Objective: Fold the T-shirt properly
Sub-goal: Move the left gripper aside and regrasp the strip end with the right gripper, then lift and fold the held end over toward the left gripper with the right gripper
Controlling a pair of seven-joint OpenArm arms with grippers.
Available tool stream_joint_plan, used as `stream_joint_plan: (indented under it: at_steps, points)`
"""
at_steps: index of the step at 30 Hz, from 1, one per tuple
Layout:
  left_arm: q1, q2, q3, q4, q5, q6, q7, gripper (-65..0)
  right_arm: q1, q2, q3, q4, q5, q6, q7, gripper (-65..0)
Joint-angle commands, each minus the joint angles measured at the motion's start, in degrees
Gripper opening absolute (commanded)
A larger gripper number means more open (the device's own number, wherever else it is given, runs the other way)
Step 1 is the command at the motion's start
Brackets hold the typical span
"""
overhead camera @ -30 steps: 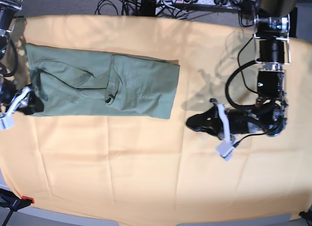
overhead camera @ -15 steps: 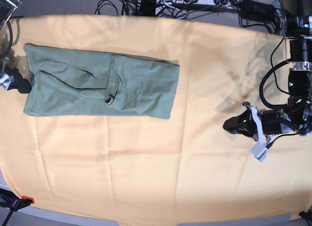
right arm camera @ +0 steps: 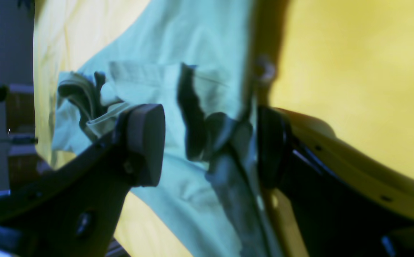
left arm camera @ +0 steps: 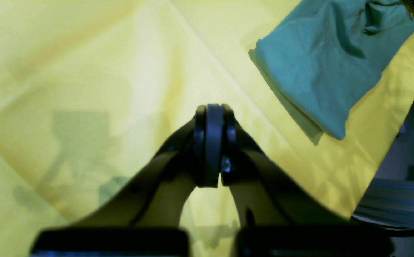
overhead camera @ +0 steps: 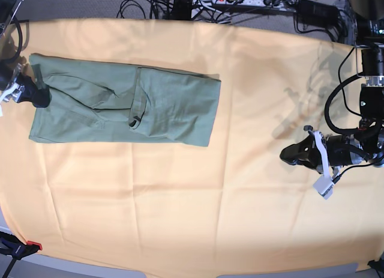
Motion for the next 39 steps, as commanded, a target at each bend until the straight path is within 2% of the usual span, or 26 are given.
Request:
stream_joint_plan:
  at_steps: [1,3,14,21,24,28,29,36,39]
  points:
    - [-1.44,-1.09,-0.48,0.92,-1.18,-0.13,-1.75,-65.0,-0.15,0.81,-1.03,0.26,-1.03,-0.16,-2.09,-23.9]
    - [-1.44,-1.07,-0.48,0.92,-1.18,-0.13,-1.77,-65.0,-0.07,0.79,-2.47,0.26,0.55,-0.16,-2.09,-23.9]
    - [-1.44,-1.07,-0.48,0.92,-1.2,-0.11,-2.58,-65.0,-0.07,0.81,-10.21,0.28,0.48,-0.16,-2.09,-24.3]
    - [-1.46,-1.07,-0.48,0.92,-2.95,-0.13,-2.56,-65.0,-0.04,0.81,-12.31,0.28,0.44,-0.16,-2.09,-25.5]
    - [-1.46,-1.07,-0.48,0.92,-3.8,-0.13,-2.58,-65.0,-0.04,0.85,-12.31,0.28,0.22,-0.16,-2.09,-36.1]
    - [-1.46,-1.07,-0.48,0.92,-3.74,-0.31,-2.58,-65.0,0.07,0.98,-12.31,0.28,0.28,-0.16,-2.09,-63.3]
    - [-1.49,-1.07,-0.48,0.92,-3.74,-0.31,-2.58,-65.0,0.37,1.01,-12.31,0.28,0.26,-0.16,-2.09,-65.0]
    - [-1.46,-1.11,-0.48,0.92,-3.67,-0.33,-4.26,-65.0,3.93,1.18,-12.31,1.55,-0.15,-0.16,-2.09,-65.0]
    - [-1.49,-1.11,-0.48,0.92,-2.82,-0.33,-4.26,-65.0,4.37,1.55,-11.72,5.35,-3.43,-0.16,-2.09,-65.0]
